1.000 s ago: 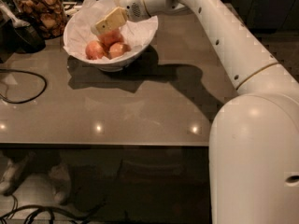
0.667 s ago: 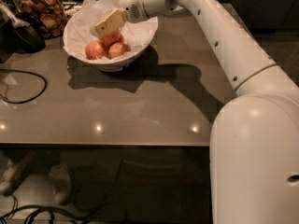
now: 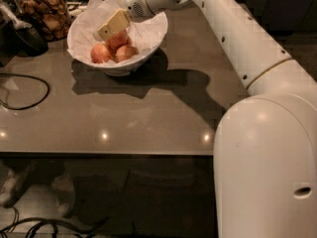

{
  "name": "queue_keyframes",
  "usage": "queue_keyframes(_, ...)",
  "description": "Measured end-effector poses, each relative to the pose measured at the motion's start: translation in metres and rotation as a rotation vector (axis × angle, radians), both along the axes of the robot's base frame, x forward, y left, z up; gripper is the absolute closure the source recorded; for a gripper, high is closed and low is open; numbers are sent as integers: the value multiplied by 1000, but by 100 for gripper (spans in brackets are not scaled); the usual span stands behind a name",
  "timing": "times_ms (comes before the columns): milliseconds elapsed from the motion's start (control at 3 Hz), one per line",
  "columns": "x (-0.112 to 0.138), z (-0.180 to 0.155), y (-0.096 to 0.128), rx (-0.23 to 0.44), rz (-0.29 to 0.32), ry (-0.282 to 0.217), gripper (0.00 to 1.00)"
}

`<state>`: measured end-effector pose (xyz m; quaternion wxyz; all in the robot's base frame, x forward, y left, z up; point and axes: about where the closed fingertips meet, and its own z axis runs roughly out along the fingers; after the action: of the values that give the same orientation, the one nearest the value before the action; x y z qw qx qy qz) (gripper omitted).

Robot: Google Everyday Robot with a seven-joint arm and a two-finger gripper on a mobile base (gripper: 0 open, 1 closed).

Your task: Pick apple from white bowl

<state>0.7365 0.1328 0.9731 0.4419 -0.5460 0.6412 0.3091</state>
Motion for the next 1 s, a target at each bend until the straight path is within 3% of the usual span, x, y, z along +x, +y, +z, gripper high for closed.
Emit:
queue_keyframes(667,4,-10,-2,-99,-40,33,0)
queue_keyframes(1000,4,-11,-2,-99,-42,37,0)
